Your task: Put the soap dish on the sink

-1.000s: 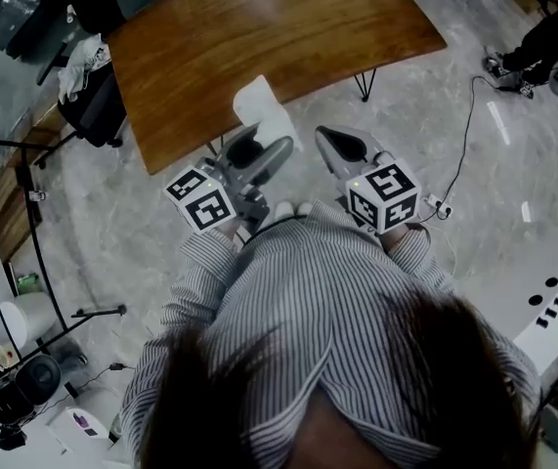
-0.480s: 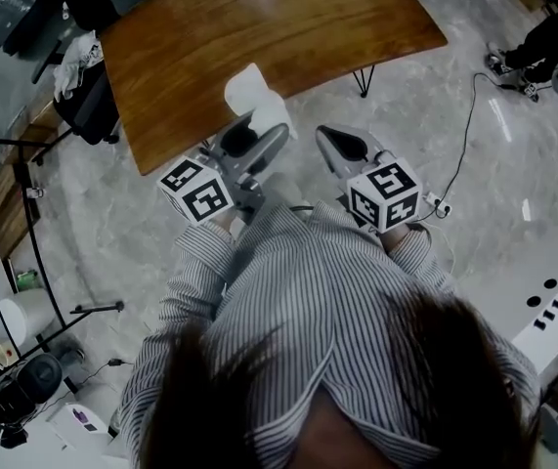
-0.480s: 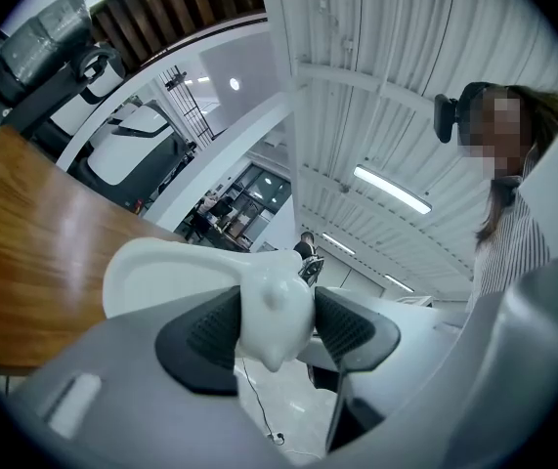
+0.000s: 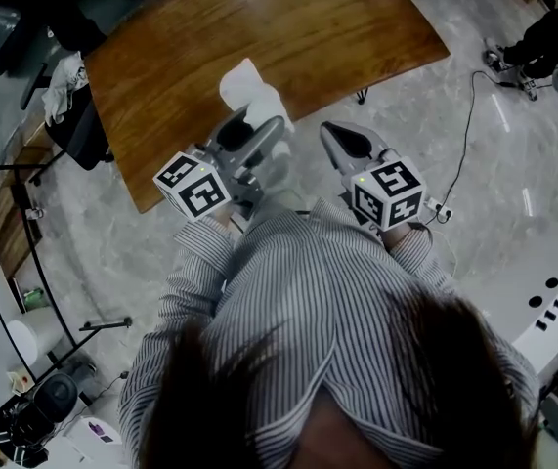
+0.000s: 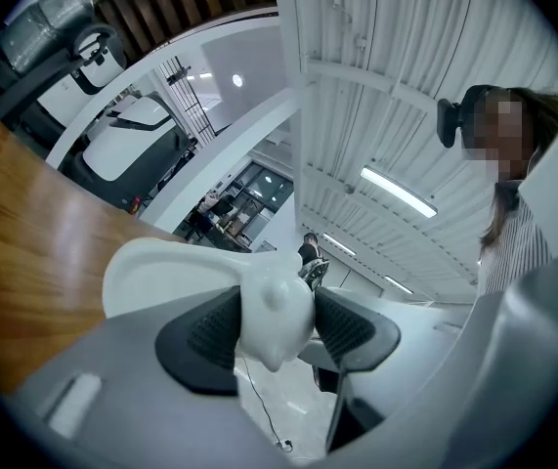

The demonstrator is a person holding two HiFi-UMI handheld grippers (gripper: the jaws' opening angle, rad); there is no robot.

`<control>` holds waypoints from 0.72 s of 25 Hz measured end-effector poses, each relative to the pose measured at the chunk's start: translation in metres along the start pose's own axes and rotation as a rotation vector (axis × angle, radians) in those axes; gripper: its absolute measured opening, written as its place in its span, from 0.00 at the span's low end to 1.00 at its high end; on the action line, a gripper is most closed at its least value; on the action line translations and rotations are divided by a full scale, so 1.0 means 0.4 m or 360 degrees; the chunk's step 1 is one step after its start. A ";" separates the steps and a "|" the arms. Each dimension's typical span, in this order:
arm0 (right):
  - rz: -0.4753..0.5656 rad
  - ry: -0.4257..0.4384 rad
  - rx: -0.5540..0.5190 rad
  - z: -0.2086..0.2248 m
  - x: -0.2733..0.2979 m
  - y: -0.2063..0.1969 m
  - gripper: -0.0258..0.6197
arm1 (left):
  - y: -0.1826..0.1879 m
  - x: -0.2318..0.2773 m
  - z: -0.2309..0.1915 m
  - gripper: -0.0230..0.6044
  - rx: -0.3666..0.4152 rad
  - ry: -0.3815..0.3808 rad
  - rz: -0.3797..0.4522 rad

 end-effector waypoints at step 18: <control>-0.0034 -0.0026 0.0030 0.237 0.308 0.351 0.04 | 0.309 0.166 -0.350 0.41 0.0021 0.0036 -0.0069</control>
Point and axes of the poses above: the fingertips, and each gripper's own axes: x forward along the fingers, z to its right, y out of its top, the point moved 5 cm from there along -x, backward along the fingers, and after that the axes turned 14 degrees about -z, right-handed, at the moved point
